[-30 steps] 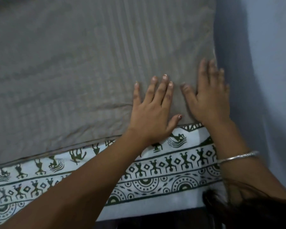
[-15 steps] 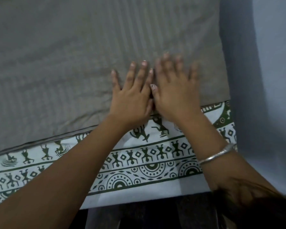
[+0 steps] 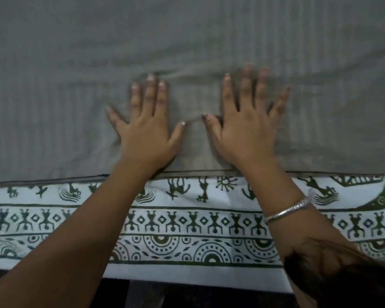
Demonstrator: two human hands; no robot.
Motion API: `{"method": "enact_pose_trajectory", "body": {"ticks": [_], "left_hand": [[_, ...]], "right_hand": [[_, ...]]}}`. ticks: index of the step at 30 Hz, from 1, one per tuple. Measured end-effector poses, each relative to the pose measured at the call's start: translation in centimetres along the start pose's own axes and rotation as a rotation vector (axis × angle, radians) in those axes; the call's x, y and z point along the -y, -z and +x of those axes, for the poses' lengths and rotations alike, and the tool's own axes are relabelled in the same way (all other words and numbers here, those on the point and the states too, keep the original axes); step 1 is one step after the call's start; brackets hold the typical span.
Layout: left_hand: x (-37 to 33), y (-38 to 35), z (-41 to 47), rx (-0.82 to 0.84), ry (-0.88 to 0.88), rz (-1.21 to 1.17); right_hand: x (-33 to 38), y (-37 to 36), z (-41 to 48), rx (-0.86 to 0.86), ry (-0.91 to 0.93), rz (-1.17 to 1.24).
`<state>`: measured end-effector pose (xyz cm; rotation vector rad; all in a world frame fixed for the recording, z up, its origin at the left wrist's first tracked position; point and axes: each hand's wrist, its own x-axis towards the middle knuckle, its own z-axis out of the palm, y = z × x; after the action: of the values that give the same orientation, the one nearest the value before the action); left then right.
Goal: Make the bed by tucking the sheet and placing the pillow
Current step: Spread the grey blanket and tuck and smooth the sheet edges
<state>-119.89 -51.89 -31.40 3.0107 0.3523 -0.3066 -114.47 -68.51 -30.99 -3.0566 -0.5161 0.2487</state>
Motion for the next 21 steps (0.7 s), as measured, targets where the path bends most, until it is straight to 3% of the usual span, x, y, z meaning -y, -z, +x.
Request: {"method": "enact_pose_trajectory", "body": {"ticks": [2,5,7,9,11,12,13,16,18,20,21], "left_hand": [[1.4,0.2,-0.4,0.022,-0.001,0.015],[4.5,0.4,-0.3,0.043,-0.234,0.082],[7.6,0.9,0.4,0.02,-0.124,0.044],[10.0,1.0,0.6,0.0,-0.041,0.025],[11.3,1.0,0.0,0.024,-0.166,0.067],[12.2,1.0,-0.1,0.014,-0.211,0.081],[13.4,1.2,0.0,0.004,-0.19,0.075],[17.6,1.8,0.6,-0.047,0.133,0.002],[18.8,2.1,0.9,-0.042,0.107,0.003],[19.4,2.1,1.3,-0.032,-0.128,0.045],[20.3,2.2,1.9,-0.048,-0.176,0.069]], "right_hand": [[2.2,0.0,0.5,0.065,-0.054,-0.027],[6.3,0.0,1.4,0.127,0.161,0.01],[7.3,0.1,2.5,0.102,0.267,0.038],[7.8,0.0,3.6,0.05,0.145,0.067],[9.2,-0.1,4.3,0.056,-0.01,0.061],[10.5,-0.1,4.5,0.074,0.014,0.046],[12.0,-0.1,4.6,0.086,0.112,0.032],[15.3,-0.4,5.6,0.061,0.421,0.013],[16.6,-0.5,6.9,0.017,0.262,0.034],[18.3,-0.6,8.2,0.006,0.038,0.032],[19.8,-0.6,8.6,0.024,0.046,0.019]]}}
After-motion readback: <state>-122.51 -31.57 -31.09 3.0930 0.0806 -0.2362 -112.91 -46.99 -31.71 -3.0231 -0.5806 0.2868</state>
